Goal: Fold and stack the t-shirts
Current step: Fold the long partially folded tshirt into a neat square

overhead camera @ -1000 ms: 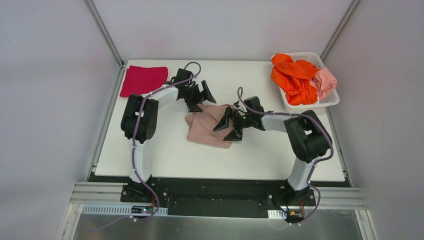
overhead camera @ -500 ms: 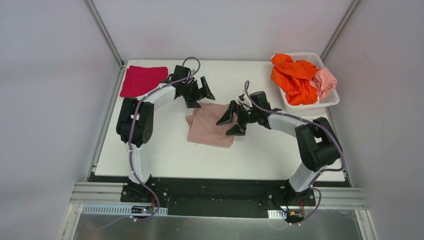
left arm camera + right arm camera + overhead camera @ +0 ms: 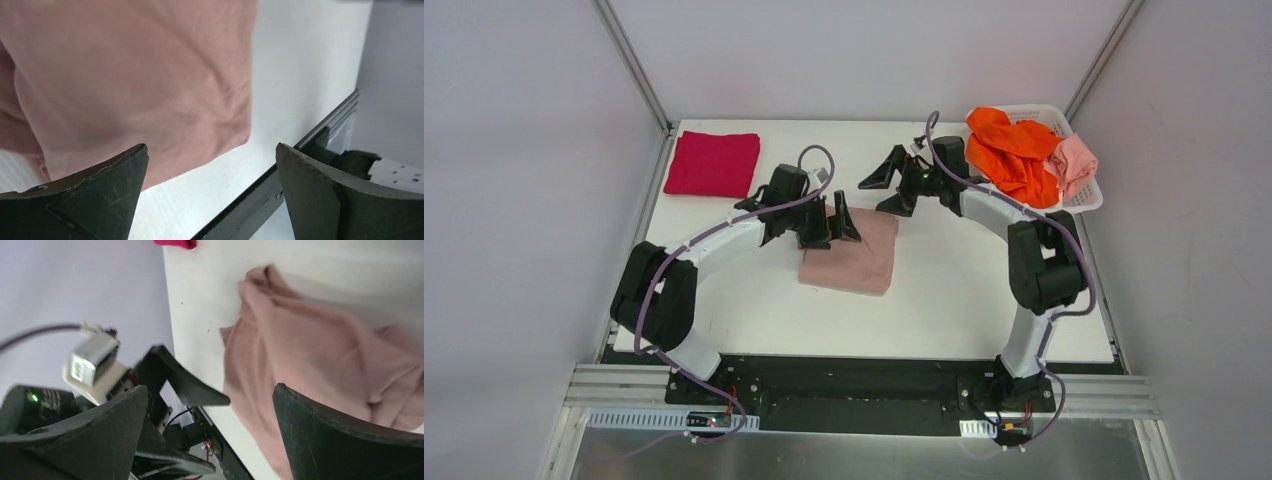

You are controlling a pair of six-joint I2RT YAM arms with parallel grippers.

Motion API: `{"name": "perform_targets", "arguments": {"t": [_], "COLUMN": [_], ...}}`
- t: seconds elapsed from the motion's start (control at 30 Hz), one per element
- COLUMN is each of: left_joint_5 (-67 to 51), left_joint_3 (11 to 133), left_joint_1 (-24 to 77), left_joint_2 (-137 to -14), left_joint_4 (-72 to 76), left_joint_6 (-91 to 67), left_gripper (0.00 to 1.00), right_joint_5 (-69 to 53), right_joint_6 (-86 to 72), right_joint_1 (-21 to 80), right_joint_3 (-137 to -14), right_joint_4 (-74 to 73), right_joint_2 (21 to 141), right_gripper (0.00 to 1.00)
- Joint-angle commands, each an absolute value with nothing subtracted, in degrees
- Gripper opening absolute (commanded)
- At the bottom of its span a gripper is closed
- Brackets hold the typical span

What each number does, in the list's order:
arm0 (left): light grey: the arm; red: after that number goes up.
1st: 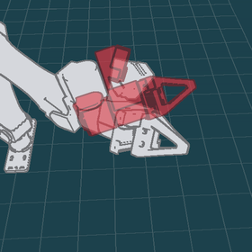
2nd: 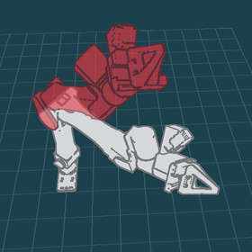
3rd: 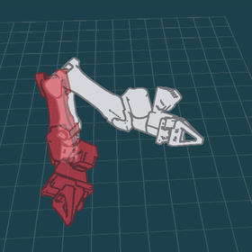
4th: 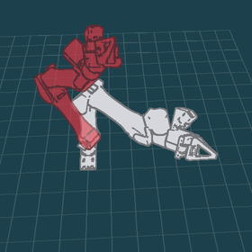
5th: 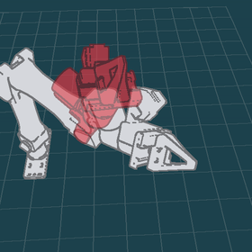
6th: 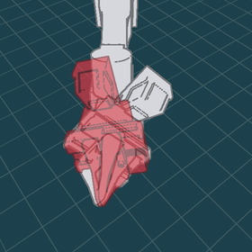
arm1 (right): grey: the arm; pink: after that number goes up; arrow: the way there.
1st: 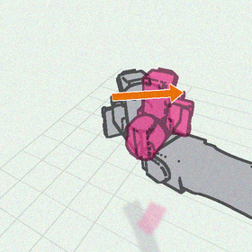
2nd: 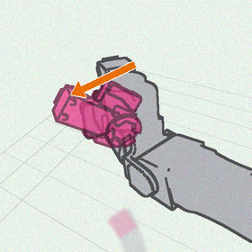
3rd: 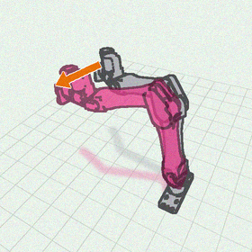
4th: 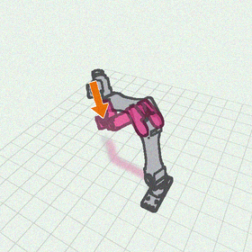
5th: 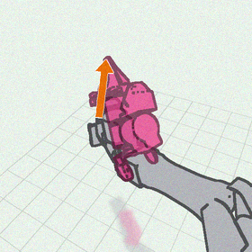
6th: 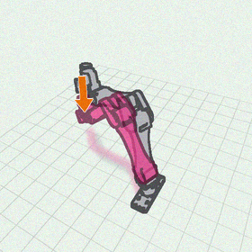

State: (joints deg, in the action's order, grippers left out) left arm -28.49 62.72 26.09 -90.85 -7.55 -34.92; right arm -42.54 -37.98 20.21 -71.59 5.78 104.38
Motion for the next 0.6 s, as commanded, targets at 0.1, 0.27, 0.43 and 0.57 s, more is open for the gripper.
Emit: {"name": "perform_targets", "arguments": {"t": [0.1, 0.27, 0.43, 0.57], "left_joint_5": [-29.53, -31.77, -31.22, -30.58], "left_joint_3": [51.27, 46.39, 42.29, 40.89], "left_joint_1": [26.54, 26.54, 26.54, 26.63], "left_joint_2": [-91.78, -92.96, -90.77, -87.9], "left_joint_4": [-2.93, 1.22, 2.06, 2.19], "left_joint_6": [-36.1, -38.2, -39.14, -39.76], "left_gripper": [0.99, 0.99, 0.99, 0.99], "right_joint_5": [-38.62, -35.37, -33.69, -34.14], "right_joint_6": [-35.35, -33.66, -32.68, -32.24], "right_joint_1": [17.72, 17.48, 17.22, 17.22], "right_joint_3": [-82.12, -82.9, -82.99, -83.94], "right_joint_4": [1.31, 0.32, -1.06, -1.45], "right_joint_2": [118.35, 122.82, 124.76, 125.05], "right_gripper": [0.99, 0.99, 1.0, 1.0]}}
